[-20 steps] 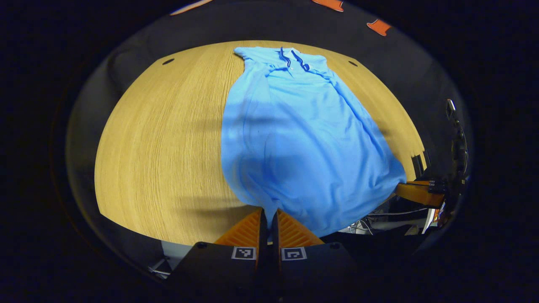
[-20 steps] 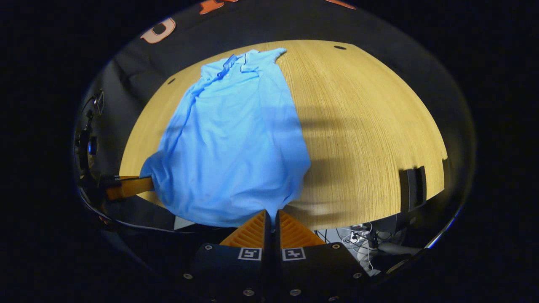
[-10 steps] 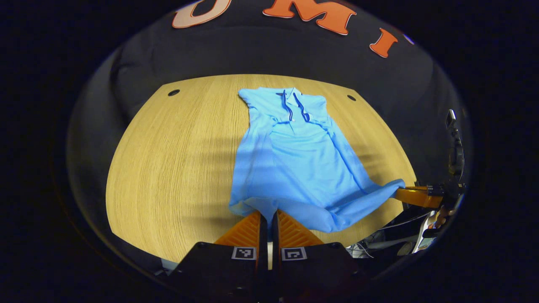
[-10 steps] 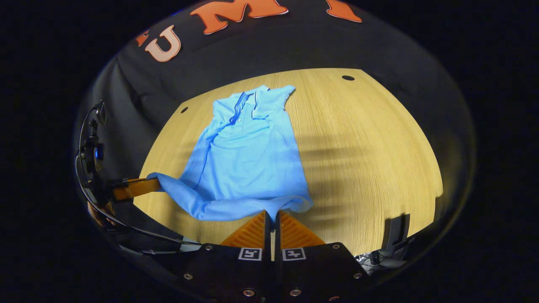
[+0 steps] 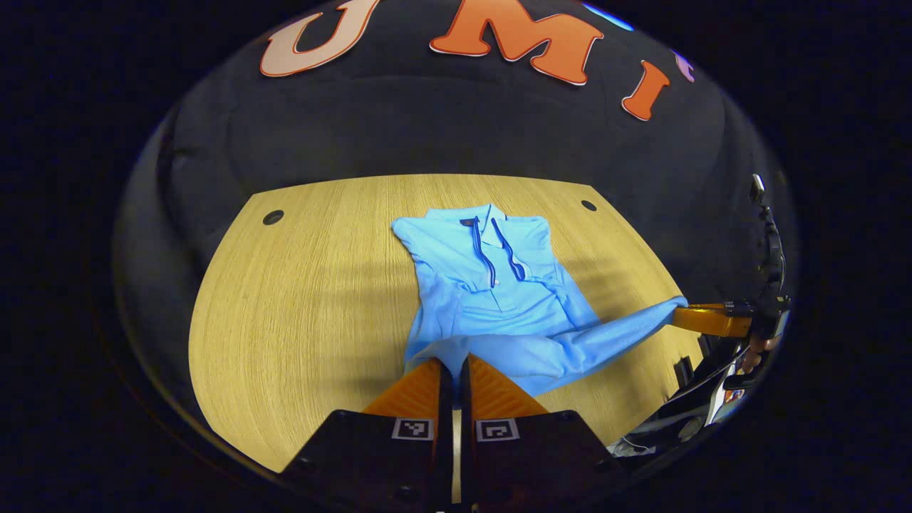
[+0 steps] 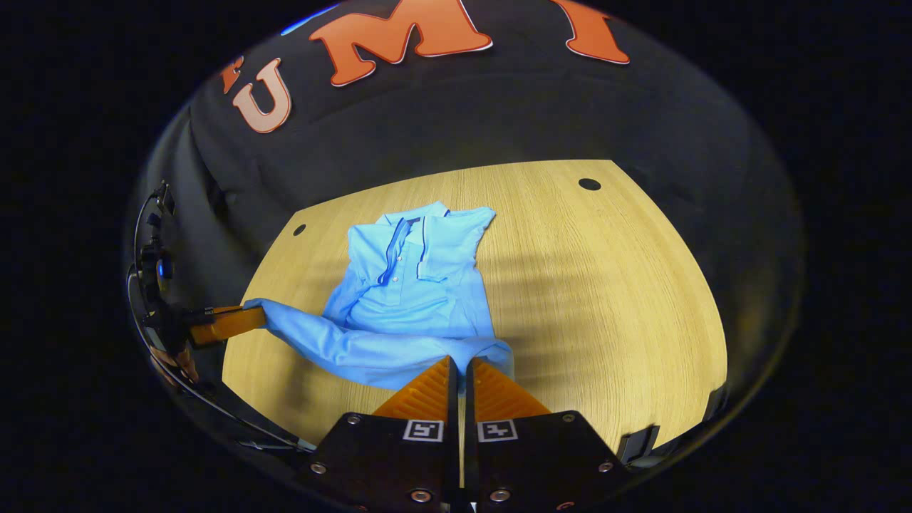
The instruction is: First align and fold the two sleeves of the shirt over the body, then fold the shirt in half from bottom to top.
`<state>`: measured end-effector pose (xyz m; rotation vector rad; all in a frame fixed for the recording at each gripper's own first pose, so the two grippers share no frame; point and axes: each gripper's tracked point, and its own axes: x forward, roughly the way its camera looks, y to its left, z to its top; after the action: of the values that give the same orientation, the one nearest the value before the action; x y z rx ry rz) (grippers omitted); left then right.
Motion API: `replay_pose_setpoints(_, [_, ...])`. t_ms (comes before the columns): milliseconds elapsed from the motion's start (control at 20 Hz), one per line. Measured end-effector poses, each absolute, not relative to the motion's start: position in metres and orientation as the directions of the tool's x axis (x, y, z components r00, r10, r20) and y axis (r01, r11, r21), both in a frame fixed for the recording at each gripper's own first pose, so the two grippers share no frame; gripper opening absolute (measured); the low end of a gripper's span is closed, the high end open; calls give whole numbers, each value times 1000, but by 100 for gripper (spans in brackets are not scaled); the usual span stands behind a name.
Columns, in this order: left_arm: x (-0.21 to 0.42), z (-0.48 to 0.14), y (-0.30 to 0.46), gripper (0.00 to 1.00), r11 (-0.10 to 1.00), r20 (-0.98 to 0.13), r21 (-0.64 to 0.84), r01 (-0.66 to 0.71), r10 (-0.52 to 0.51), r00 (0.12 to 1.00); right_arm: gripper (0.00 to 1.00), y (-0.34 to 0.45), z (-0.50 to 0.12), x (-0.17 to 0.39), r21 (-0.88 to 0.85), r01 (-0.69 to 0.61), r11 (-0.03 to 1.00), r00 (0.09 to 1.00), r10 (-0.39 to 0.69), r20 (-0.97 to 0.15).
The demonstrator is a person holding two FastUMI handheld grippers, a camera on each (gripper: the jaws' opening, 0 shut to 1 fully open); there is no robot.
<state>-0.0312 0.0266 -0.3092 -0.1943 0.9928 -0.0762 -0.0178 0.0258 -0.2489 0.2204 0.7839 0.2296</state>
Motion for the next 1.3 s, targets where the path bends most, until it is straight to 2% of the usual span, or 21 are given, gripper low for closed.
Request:
replay_pose_setpoints(400, [66,-332,55,8,989,-794,-141,48,-142,591,3,30,-235,72,231,-105,967,708,235,-665])
replay_pose_setpoints(950, [190,-383,102,8,990,-774,-139,-10,-103,624,3,44,-228,221,211,-89,973,752,205,-626])
replay_pose_setpoints(1300, [226,-409,122,10,994,-773,-110,-20,-73,630,4,59,-251,280,269,-33,962,740,205,-641])
